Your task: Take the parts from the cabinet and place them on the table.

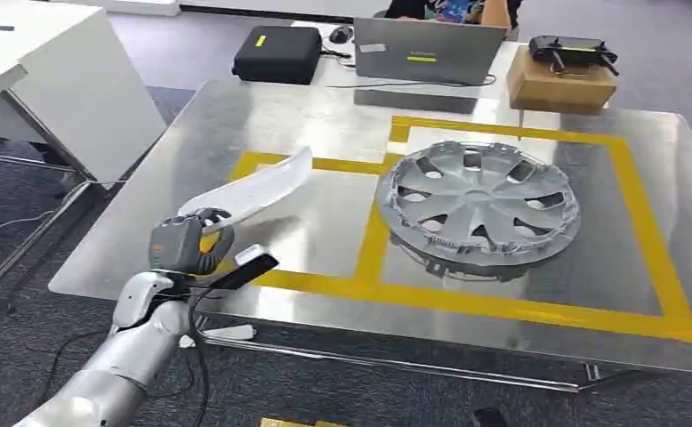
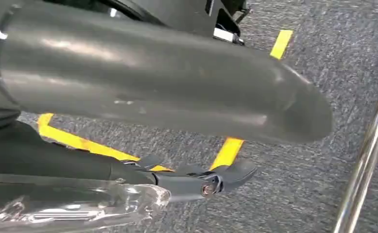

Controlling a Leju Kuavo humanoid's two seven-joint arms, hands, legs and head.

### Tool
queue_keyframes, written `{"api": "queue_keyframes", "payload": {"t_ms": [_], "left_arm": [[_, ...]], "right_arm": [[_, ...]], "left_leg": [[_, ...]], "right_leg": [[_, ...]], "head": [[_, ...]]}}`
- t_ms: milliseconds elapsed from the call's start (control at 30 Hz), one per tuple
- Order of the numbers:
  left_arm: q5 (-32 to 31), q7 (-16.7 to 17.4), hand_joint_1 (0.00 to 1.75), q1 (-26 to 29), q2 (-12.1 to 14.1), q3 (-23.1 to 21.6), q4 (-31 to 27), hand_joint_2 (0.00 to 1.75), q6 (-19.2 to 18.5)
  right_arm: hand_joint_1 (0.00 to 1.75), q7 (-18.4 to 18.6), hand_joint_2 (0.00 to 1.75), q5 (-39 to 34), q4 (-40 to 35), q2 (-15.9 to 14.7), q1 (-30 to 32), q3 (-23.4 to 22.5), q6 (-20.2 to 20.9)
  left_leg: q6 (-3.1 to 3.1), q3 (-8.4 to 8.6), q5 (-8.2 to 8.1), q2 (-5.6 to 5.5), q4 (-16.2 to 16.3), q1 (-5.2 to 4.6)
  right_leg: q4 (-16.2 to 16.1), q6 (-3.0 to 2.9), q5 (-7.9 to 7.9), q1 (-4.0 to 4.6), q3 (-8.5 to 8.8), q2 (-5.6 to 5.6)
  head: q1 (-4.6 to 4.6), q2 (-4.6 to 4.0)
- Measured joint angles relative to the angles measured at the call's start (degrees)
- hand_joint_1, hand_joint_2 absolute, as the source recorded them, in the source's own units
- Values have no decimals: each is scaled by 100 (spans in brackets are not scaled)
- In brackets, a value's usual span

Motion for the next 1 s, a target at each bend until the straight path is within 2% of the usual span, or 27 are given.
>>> {"api": "queue_keyframes", "payload": {"t_ms": [33,67,100,167,267,333,367,433,533,1000], "left_arm": [[-67,0,159,-5,4,-42,69,175,-63],[-149,0,159,-38,2,-83,144,175,-131],[-243,2,159,-70,-11,-133,225,175,-197],[-464,111,159,-139,-43,-320,466,175,-258],[-544,170,159,-207,-83,-476,651,175,-249],[-557,177,159,-272,-92,-514,761,175,-249],[-557,179,159,-293,-92,-526,802,175,-249],[-559,181,159,-334,-92,-574,865,175,-249],[-559,181,159,-366,-94,-601,929,175,-249],[-562,184,159,-408,-94,-607,1047,175,-249]], "right_arm": [[0,-2,0,17,0,0,7,7,15],[0,-2,0,39,0,0,7,20,20],[0,-2,0,68,0,0,2,31,37],[0,-2,0,103,0,0,-29,61,50],[0,2,0,127,2,0,-39,105,55],[0,9,0,131,4,2,-37,129,57],[0,9,0,131,4,2,-37,131,57],[0,9,0,131,9,2,-37,133,57],[0,9,0,131,9,2,-37,135,57],[0,9,0,133,31,2,-35,135,59]], "left_leg": [[-3,15,2,2,-1,21],[2,13,4,-3,0,17],[2,14,3,-16,1,8],[23,11,-6,-25,1,-13],[66,11,-14,-24,4,-33],[72,10,-13,-24,9,-41],[76,10,-15,-24,10,-46],[90,10,-17,-24,11,-54],[97,15,-13,-22,11,-52],[86,21,7,-22,8,-39]], "right_leg": [[9,-33,-70,5,-14,-11],[4,-194,-63,6,-10,-16],[3,-262,-30,14,-7,-17],[-12,-272,-23,6,3,-16],[-54,-234,1,-5,56,-14],[-64,-186,14,-12,82,-16],[-75,-118,16,-19,86,-16],[-106,107,7,-45,92,-18],[-105,120,5,-44,86,-18],[-50,110,-1,-28,73,-18]], "head": [[0,0],[15,0],[17,0],[17,0],[15,0],[13,0],[13,0],[11,0],[13,0],[9,0]]}}
